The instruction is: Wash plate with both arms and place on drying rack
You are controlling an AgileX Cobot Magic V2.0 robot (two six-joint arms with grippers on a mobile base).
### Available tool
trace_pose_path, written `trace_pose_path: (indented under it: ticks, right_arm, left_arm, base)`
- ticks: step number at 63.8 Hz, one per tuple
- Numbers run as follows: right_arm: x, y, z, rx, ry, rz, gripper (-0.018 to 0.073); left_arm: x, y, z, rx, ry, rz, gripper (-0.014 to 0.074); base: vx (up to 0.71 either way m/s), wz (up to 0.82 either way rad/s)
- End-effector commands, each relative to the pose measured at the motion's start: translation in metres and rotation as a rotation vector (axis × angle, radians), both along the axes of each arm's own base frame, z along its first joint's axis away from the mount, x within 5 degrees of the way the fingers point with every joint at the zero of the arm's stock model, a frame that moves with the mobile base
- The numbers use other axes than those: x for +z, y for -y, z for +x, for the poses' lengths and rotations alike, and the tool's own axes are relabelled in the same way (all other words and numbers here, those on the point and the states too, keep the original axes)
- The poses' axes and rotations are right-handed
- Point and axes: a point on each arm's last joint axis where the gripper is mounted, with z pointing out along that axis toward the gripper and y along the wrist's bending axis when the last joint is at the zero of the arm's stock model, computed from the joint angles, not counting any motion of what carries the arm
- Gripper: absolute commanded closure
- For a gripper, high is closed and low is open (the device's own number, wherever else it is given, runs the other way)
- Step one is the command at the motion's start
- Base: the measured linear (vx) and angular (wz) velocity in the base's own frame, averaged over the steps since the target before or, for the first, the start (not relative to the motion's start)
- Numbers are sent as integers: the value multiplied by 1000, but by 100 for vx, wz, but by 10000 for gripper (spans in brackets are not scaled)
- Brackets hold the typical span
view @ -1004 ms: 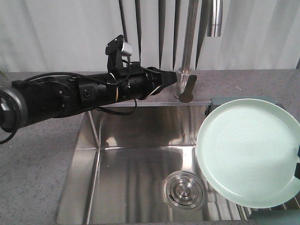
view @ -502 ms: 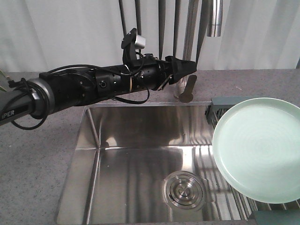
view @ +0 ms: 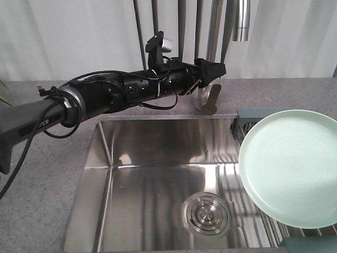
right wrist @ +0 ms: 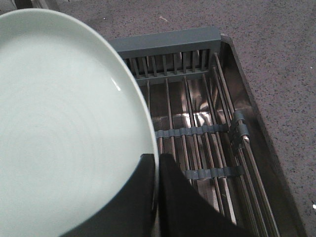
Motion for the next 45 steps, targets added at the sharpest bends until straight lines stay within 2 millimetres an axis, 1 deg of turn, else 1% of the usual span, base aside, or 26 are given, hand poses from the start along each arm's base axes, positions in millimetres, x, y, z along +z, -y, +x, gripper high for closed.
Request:
trace_pose_path:
  ticks: [1, 13, 20, 23, 28, 39, 45]
  right_arm:
    - [14, 4, 3, -43, 84, -10, 561]
    - [14, 4, 3, -43, 84, -10, 561]
    - [14, 4, 3, -43, 84, -8, 561]
    - [14, 4, 3, -43, 84, -8, 561]
    - [14, 4, 3, -43, 85, -7, 561]
    - [14, 4, 3, -43, 85, -6, 561]
    - [14, 4, 3, -44, 86, -1, 561]
  left_arm:
    - [44, -3, -6, 23, 86, -63, 125]
    - [37, -2, -2, 30, 93, -44, 125]
    - [37, 4, 2, 1, 99, -73, 125]
    - [39, 5, 4, 1, 110, -79, 125]
    - [37, 8, 8, 13, 112, -76, 125]
    - [26, 15, 12, 27, 94, -62, 125]
    - [20, 23, 13, 15, 94, -59, 125]
  base:
    - [0, 0]
    - [0, 0]
    - [0, 0]
    - [0, 0]
    - [0, 0]
    - [0, 0]
    - [0, 0]
